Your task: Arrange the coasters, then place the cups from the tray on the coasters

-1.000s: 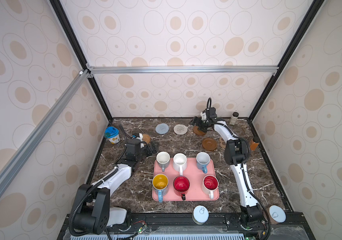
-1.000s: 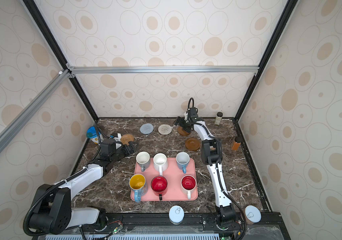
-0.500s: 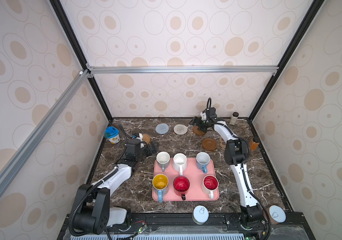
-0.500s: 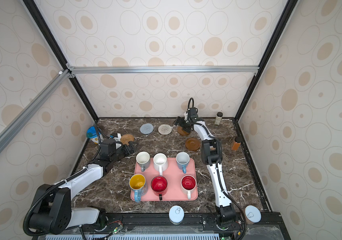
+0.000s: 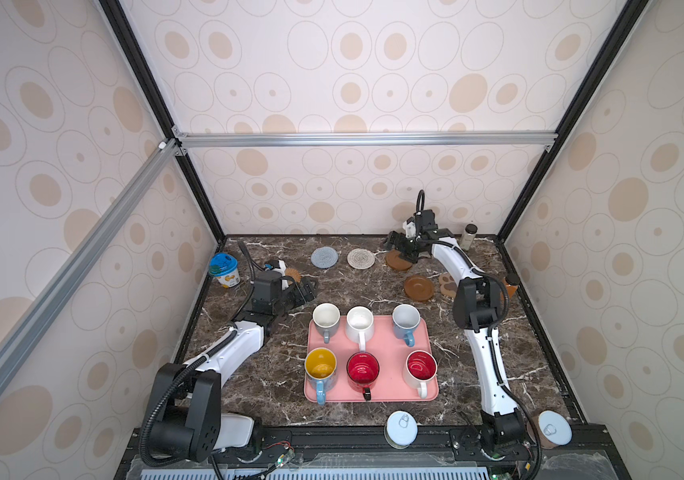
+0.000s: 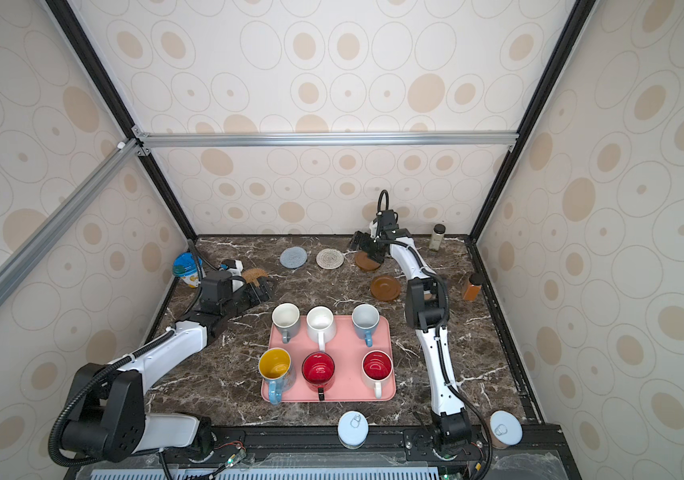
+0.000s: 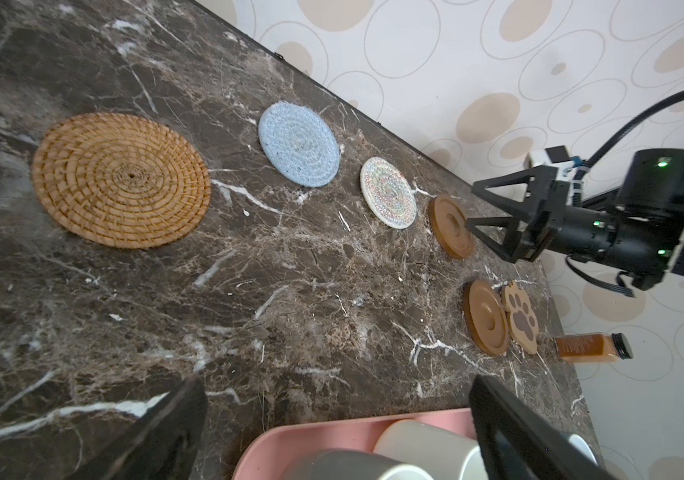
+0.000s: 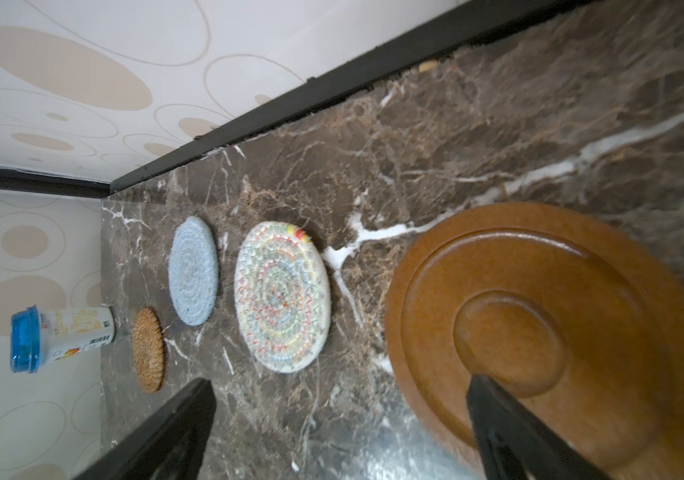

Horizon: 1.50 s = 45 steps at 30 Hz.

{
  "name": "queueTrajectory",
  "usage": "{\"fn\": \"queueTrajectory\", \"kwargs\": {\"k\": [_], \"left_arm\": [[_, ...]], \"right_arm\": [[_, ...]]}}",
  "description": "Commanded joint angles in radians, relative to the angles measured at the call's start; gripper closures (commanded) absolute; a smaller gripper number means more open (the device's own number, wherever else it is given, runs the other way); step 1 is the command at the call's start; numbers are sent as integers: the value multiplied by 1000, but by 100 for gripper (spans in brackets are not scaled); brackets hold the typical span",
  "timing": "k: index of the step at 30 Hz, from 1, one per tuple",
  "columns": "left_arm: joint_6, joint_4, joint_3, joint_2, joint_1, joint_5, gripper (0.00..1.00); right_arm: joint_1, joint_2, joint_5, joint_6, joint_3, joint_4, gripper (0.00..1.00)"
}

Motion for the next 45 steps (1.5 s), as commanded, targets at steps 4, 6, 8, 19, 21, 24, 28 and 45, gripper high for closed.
{"fn": "queueTrajectory", "kwargs": {"k": [4,6,8,19,21,24,28,45], "left_arm": [[78,-85,133,68,26,-37,0],[82,-114,174,99,41,-42,0],[95,-139,220,140,58,-34,0],[244,-395,611,514,108,-27,0],[266,-435,682,574,113,-22,0],[292,-494,785,652,124,-17,0],[290,-535,886,730,150,16,0],[301,-553,913,890,169,106,0]], "right_arm": [[-13,-215,32,-138,-52,-73,1],[-15,-276,32,-186,-98,-88,2],[-16,-338,34,-245,-178,-112,2],[-38,-737,71,-384,-702,-125,1],[-39,-798,83,-382,-785,-107,1],[-42,-867,104,-379,-871,-104,1],[-46,-927,125,-368,-945,-117,1],[-61,-1034,135,-290,-1093,-66,1]]}}
